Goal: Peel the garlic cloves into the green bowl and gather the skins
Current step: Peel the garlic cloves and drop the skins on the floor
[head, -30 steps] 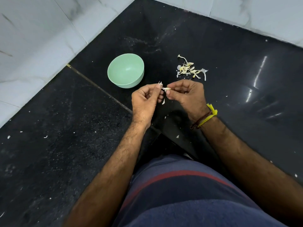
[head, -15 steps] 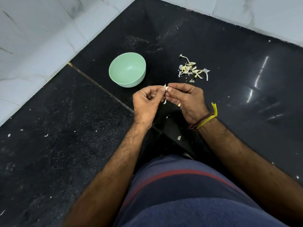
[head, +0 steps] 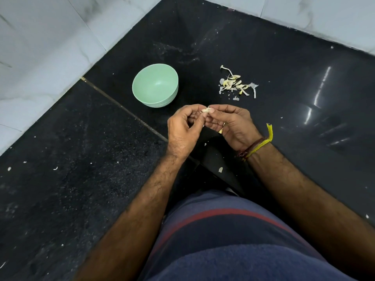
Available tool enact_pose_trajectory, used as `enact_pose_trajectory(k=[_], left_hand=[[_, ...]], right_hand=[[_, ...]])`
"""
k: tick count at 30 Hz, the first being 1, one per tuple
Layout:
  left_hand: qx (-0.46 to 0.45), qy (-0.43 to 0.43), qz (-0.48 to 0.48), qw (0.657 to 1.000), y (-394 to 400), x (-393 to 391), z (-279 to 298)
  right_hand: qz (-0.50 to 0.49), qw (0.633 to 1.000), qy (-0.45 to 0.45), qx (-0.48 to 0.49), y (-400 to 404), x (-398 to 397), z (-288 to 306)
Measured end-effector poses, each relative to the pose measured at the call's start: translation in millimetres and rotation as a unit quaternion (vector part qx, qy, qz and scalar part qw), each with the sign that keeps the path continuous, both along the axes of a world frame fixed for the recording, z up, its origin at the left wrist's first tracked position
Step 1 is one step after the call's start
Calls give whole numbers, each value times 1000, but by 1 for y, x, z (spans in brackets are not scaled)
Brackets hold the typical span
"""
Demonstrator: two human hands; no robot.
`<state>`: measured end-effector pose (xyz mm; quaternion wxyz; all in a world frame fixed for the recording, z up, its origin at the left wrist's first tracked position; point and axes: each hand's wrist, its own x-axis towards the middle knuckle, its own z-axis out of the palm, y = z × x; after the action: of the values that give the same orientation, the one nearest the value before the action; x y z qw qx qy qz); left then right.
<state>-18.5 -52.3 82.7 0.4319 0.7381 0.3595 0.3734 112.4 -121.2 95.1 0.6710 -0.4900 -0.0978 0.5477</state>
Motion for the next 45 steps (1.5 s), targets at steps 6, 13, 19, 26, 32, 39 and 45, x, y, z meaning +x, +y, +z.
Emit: enact_pose_trajectory(k=[6, 13, 19, 26, 32, 39, 45], left_hand=[[1, -15, 33, 999, -2, 2, 2], [-52, -32, 59, 996, -8, 5, 6], [-87, -48, 73, 992, -8, 7, 8], [-85, -40, 26, 995, -9, -6, 7], [-63, -24, 25, 997, -6, -5, 8], [-6, -24, 49, 998, -9, -4, 9], [-118, -84, 32, 989, -7, -3, 9]], right_hand=[[7, 1000, 15, -5, 0, 1, 4], [3, 1000, 28, -5, -2, -4, 5], [8, 999, 41, -13, -2, -5, 6], [0, 998, 55, -10, -3, -7, 5], [13, 1000, 17, -15, -2, -3, 4], [38, 998, -42, 2, -3, 0, 5], [15, 987, -149, 66, -3, 1, 0]])
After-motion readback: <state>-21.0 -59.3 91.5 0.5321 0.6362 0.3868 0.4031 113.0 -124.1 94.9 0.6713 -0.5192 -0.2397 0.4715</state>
